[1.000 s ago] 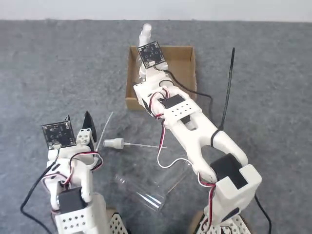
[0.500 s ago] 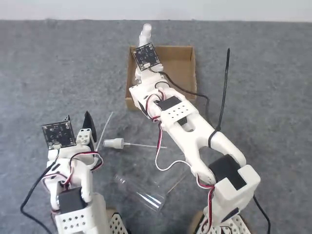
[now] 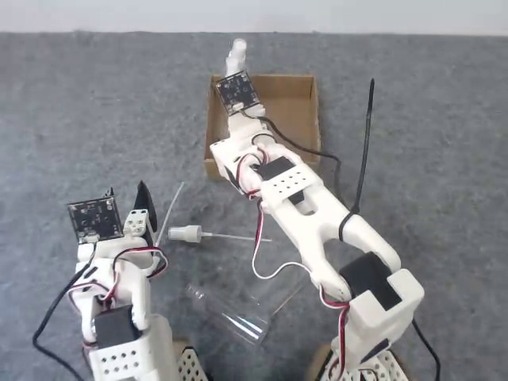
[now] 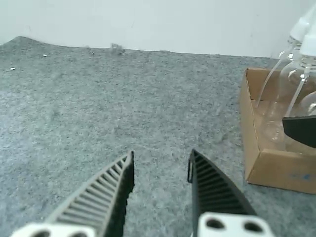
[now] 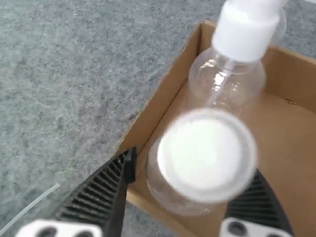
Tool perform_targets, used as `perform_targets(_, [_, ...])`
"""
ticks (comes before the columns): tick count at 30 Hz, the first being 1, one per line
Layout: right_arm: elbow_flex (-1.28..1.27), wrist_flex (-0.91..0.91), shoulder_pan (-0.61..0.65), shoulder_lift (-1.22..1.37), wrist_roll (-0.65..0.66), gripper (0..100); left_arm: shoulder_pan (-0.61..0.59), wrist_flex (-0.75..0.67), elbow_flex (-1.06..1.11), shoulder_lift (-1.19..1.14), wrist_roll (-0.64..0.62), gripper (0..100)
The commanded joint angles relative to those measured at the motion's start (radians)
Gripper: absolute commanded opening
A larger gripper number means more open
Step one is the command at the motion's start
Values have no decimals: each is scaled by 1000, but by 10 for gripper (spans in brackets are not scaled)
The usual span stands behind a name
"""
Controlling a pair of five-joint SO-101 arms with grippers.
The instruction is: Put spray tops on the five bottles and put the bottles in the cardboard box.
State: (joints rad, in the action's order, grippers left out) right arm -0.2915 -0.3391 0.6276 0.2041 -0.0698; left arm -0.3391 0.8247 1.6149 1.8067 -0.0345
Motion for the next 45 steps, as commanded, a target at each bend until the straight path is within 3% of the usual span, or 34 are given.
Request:
perform_targets(1, [84,-12,30,-27,-9,247,-6,-35,-10,17,-12,170])
perform_targets(9, [95,-54,30,-27,-9,331,-6,-35,-10,17,-12,171])
perform_targets(45, [150,-94,-19,-22,-51,329,-6,-37,-4,17,-11,171])
